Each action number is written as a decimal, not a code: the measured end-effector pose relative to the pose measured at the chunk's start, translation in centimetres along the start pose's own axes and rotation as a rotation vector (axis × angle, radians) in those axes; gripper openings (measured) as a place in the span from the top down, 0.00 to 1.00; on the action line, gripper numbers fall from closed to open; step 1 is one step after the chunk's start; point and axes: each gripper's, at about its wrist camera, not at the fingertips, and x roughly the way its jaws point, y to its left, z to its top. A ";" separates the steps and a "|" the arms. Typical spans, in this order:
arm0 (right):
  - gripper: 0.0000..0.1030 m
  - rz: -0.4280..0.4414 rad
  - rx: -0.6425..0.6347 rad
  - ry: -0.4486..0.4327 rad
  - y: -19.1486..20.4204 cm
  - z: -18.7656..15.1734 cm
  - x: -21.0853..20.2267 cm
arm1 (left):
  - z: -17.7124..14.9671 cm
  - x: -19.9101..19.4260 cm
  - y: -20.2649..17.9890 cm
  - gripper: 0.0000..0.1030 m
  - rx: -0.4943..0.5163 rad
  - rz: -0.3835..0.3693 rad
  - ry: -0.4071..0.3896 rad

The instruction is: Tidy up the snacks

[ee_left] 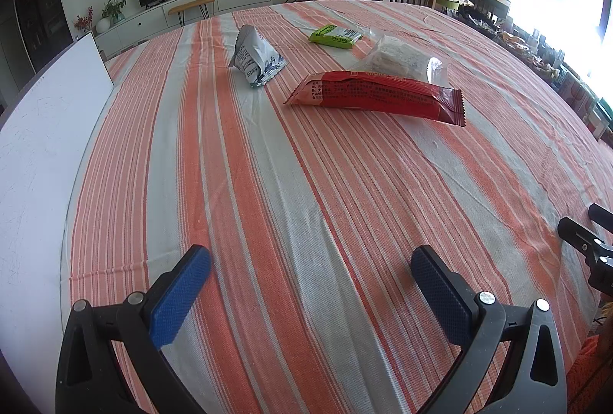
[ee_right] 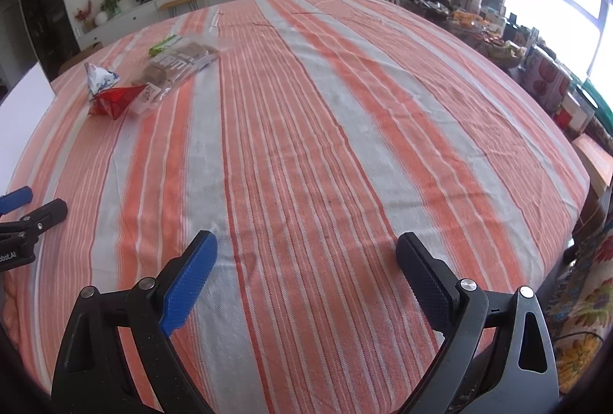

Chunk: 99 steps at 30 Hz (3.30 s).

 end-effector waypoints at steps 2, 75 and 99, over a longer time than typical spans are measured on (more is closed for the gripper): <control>0.06 0.001 -0.001 -0.006 -0.1 -0.1 0.0 | 0.3 0.2 0.1 0.00 0.014 -0.012 0.015; 0.04 0.031 -0.035 -0.119 -0.2 -0.6 0.2 | 0.1 0.0 3.7 0.00 -0.054 0.044 0.000; 0.04 0.033 -0.036 -0.123 -0.2 -0.8 0.2 | 0.1 0.0 3.7 0.00 -0.054 0.043 0.000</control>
